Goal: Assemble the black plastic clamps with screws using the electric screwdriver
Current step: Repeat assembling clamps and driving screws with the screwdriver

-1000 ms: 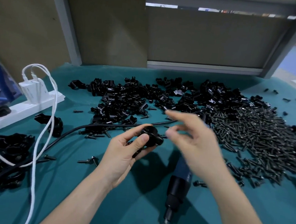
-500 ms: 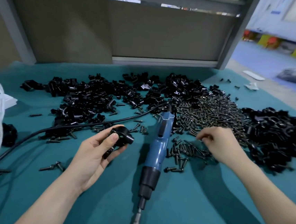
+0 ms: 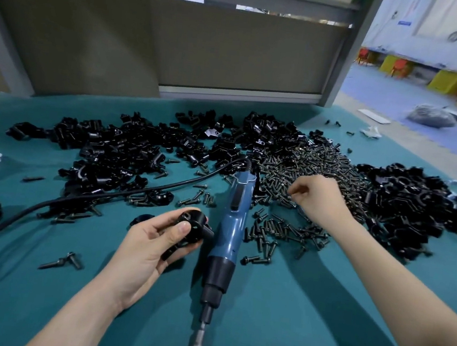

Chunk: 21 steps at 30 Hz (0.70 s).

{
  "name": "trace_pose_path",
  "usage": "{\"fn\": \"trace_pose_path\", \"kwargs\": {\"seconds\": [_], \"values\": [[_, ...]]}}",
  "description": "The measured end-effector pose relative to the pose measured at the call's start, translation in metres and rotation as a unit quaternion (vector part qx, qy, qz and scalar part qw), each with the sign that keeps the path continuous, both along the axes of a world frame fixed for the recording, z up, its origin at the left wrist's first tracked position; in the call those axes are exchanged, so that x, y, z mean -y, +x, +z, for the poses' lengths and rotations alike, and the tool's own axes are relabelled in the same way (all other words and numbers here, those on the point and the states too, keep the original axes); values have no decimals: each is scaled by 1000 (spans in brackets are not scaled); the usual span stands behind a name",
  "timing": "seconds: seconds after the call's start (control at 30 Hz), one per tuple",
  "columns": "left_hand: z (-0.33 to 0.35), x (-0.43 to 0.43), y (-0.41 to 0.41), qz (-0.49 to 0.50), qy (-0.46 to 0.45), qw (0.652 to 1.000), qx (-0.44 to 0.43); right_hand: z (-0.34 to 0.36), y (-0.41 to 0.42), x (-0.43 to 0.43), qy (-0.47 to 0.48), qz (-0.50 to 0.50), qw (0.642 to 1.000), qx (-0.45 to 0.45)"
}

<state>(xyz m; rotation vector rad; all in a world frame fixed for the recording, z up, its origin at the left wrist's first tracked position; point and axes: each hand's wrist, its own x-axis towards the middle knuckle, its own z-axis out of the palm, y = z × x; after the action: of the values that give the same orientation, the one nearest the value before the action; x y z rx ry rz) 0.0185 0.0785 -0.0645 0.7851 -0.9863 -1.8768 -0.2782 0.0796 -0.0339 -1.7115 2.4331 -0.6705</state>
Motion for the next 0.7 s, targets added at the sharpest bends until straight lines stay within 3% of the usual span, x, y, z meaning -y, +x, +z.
{"fn": "trace_pose_path", "kwargs": {"seconds": [0.27,0.7], "values": [[1,-1,-1,5,6,1000,-4,2,3,8,81,60,994,-36],[5,-4,-1,-1,15,1000,-6,-1,2,-6,120,189,964,-142]]}}
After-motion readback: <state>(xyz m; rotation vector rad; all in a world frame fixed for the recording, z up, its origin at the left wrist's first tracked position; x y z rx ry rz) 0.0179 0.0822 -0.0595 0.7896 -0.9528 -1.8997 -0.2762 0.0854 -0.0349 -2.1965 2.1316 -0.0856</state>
